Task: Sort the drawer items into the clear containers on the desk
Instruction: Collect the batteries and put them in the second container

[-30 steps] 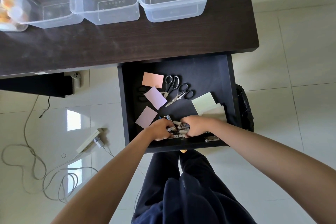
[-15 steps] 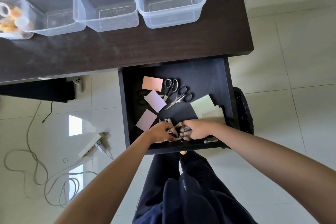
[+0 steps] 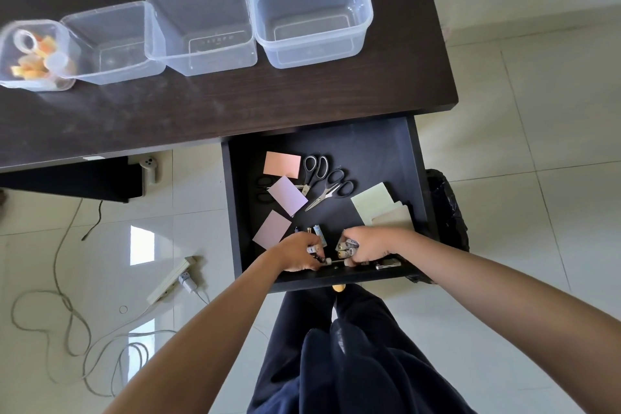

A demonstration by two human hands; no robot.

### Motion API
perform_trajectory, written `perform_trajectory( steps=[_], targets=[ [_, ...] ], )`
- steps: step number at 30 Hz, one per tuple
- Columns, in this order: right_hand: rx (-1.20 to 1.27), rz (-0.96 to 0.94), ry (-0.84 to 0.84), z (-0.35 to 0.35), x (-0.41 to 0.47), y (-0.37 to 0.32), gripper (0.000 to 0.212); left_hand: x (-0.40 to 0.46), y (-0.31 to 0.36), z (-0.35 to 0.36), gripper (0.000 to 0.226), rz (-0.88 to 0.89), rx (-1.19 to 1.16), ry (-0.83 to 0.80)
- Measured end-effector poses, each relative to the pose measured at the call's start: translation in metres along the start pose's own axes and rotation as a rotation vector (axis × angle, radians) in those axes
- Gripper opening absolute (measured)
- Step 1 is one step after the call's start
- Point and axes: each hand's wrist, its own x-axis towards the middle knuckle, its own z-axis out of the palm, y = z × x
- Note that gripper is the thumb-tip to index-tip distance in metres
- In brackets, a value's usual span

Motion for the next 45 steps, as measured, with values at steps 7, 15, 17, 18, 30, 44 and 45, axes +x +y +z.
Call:
perform_trajectory(
  steps=[7, 15, 17, 18, 30, 44, 45],
  targets=[
    [0.093, -0.027, -0.008, -0.007, -0.004, 0.004, 0.027, -0.001, -0.004, -0.002, 0.02, -0.014, 0.003, -0.02],
    [0.047, -0.051, 0.026, -0.003, -0.003, 0.009, 0.027, -0.004, -0.005, 0.001, 0.025, -0.045, -0.054, -0.039],
    [0.058, -0.062, 0.024, -0.003, -0.004, 0.008, 0.025, -0.004, -0.005, 0.001, 0.034, -0.063, -0.034, -0.046],
    [0.061, -0.068, 0.02, -0.003, -0.005, 0.008, 0.024, -0.004, -0.005, 0.001, 0.037, -0.069, -0.032, -0.041],
    [0.095, -0.036, 0.034, -0.006, -0.007, 0.006, 0.024, -0.013, -0.009, 0.002, 0.017, -0.061, -0.155, 0.071],
    [0.179, -0.122, 0.201, -0.012, -0.021, 0.008, 0.027, -0.031, 0.0, 0.0, 0.015, 0.007, -0.263, 0.172],
    [0.201, -0.138, 0.211, -0.014, -0.024, 0.005, 0.027, -0.035, 0.002, -0.002, 0.013, 0.011, -0.283, 0.194]
  ],
)
